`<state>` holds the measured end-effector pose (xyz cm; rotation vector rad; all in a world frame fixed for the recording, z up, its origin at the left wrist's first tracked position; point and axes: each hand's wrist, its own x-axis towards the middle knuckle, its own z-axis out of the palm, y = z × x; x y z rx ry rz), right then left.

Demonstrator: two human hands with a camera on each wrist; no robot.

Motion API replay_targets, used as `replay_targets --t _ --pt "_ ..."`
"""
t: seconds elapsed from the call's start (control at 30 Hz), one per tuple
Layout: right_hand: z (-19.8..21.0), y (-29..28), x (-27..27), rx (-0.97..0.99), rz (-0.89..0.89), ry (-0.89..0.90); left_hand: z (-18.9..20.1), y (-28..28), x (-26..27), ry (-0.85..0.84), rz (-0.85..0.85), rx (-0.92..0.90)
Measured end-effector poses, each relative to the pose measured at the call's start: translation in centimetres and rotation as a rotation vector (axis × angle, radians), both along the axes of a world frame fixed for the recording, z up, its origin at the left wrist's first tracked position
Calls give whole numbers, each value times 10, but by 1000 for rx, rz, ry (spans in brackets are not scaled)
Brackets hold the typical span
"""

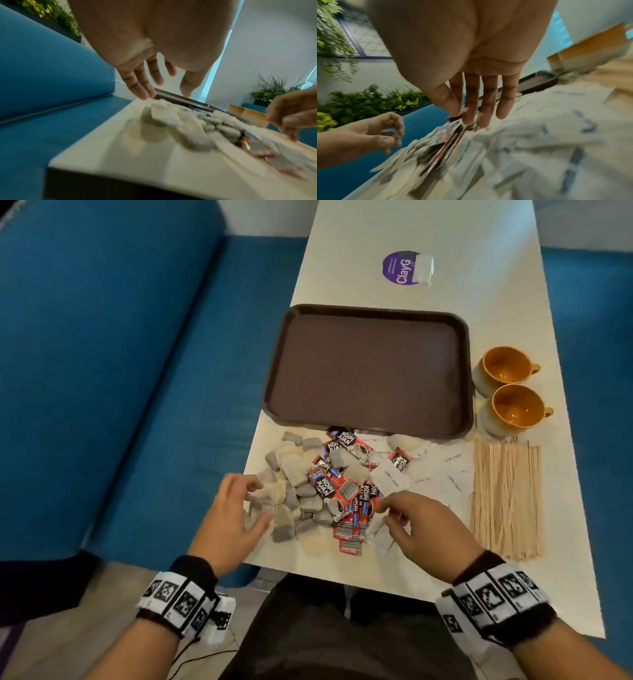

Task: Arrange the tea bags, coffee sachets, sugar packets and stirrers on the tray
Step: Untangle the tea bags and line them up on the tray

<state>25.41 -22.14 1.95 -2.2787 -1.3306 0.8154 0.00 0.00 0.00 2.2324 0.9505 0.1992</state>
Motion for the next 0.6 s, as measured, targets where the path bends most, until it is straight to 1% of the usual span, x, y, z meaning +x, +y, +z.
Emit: replay_targets --t 0.03,0.1,0.17,0.33,0.4,0.5,0.6 --pt "-4 2 -9 16 32 14 -6 -5 -3 5 -46 1" --pt "-11 3 -28 54 106 28 -17 -13 -11 78 -133 30" --pt "-21 4 -48 76 193 61 -26 -17 -21 108 -169 40" --pt "-43 8 -84 53 325 32 -37 -21 -34 -6 -143 50" --pt "-48 10 -91 48 334 -12 -38 -21 -36 -40 -131 47" --pt "-54 11 -95 49 293 -68 -37 -22 -40 -100 -56 -7" --pt "-60 14 -99 81 225 -67 -36 -22 -43 -166 -30 6"
